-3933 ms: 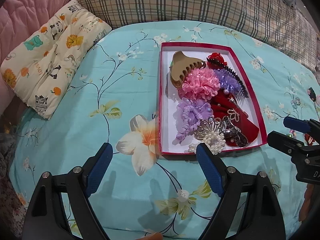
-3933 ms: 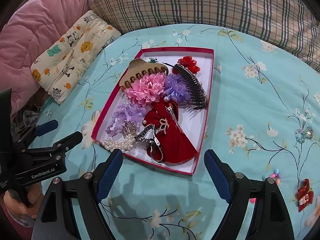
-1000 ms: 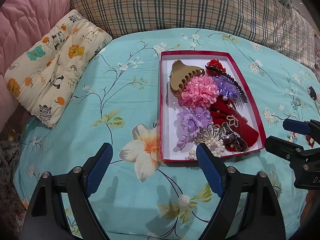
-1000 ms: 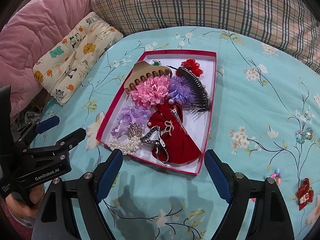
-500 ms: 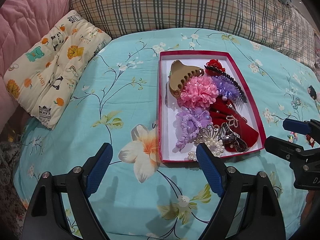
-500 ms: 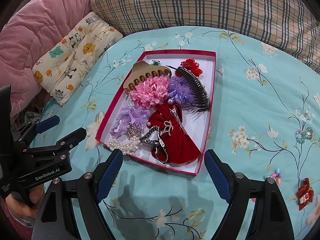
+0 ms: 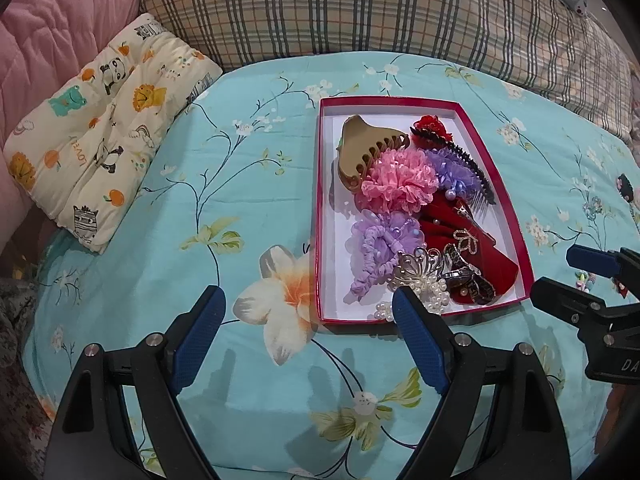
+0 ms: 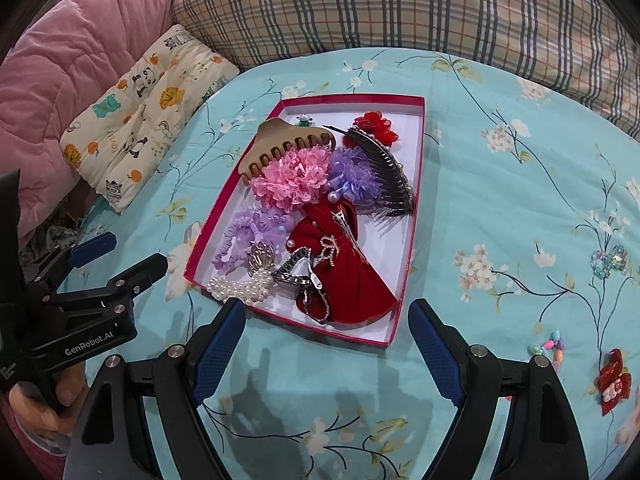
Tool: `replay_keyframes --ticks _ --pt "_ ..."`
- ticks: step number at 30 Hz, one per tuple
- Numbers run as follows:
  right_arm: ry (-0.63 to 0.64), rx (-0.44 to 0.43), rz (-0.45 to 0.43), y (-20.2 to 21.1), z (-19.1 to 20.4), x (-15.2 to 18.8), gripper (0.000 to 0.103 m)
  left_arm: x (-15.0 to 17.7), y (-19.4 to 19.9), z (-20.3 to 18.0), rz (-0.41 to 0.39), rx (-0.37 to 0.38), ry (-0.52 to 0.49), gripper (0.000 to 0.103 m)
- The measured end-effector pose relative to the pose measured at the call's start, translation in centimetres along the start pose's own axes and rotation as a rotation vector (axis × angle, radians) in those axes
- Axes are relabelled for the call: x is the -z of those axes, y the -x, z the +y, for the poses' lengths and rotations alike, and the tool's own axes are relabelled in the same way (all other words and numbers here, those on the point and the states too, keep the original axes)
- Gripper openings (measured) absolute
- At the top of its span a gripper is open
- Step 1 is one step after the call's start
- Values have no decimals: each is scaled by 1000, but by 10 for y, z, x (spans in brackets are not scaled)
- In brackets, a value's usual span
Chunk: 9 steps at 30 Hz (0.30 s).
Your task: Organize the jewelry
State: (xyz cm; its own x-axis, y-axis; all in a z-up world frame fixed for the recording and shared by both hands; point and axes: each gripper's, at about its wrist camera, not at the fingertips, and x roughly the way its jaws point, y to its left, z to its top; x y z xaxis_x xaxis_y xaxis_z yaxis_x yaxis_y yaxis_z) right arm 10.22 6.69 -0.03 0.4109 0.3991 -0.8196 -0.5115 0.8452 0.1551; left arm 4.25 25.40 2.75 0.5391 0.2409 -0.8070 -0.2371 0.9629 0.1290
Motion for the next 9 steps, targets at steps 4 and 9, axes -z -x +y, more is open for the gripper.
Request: replay_keyframes --ticks 4,9 --pt "-14 14 -3 -2 -5 4 85 -1 -4 -2 6 8 -2 86" --pt "-53 19 -9 -8 -14 8 85 -1 -9 -7 9 14 -6 86"
